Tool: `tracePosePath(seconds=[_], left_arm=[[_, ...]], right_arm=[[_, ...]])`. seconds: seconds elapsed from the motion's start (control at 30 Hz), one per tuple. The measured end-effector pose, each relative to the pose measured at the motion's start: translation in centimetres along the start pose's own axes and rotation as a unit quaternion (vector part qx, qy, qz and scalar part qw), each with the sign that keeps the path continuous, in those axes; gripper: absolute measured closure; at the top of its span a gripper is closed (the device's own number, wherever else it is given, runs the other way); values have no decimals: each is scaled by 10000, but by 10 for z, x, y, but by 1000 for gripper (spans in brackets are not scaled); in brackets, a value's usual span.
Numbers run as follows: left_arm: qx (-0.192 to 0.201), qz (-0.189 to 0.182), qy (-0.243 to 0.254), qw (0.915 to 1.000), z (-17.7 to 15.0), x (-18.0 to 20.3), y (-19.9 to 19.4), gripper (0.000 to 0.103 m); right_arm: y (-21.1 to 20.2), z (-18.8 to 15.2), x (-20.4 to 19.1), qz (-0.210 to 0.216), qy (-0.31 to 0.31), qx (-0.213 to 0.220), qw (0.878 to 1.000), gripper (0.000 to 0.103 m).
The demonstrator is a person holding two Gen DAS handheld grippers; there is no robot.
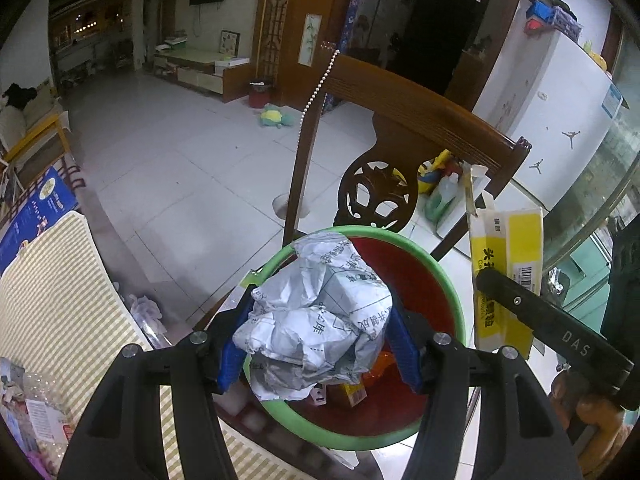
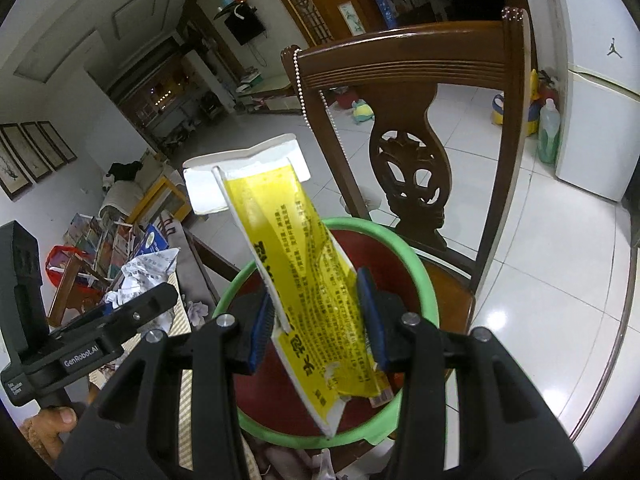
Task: Collect trash
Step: 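Carry the crumpled paper and yellow box over the red bucket, then open both tools to drop the paper and yellow box into the bucket, then move both open tools back over the trash on the table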
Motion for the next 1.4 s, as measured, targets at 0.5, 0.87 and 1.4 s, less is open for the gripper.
tracePosePath(seconds=[0.5, 0.87, 1.4], left_arm=[[127, 69, -435, 9989, -30, -38, -32, 31], [313, 491, -889, 9943, -91, -97, -92, 31], [96, 2049, -2825, 9371, -290, -280, -223, 28]], right_arm=[[-3, -20, -34, 72, -217, -65, 9997, 33], [8, -79, -110, 320, -771, -408, 9957, 33], [56, -285, -280, 1013, -2795, -2331, 9259, 33]])
Point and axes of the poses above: each gripper's, at about its wrist camera, not at the fingertips, and y roughly the way its jaws point, x to its right, z to its top, the point moved 1 cm from there along y, roughly the way its jaws point, and after that the axes turned 12 degrees about y, right-handed, at the moved point
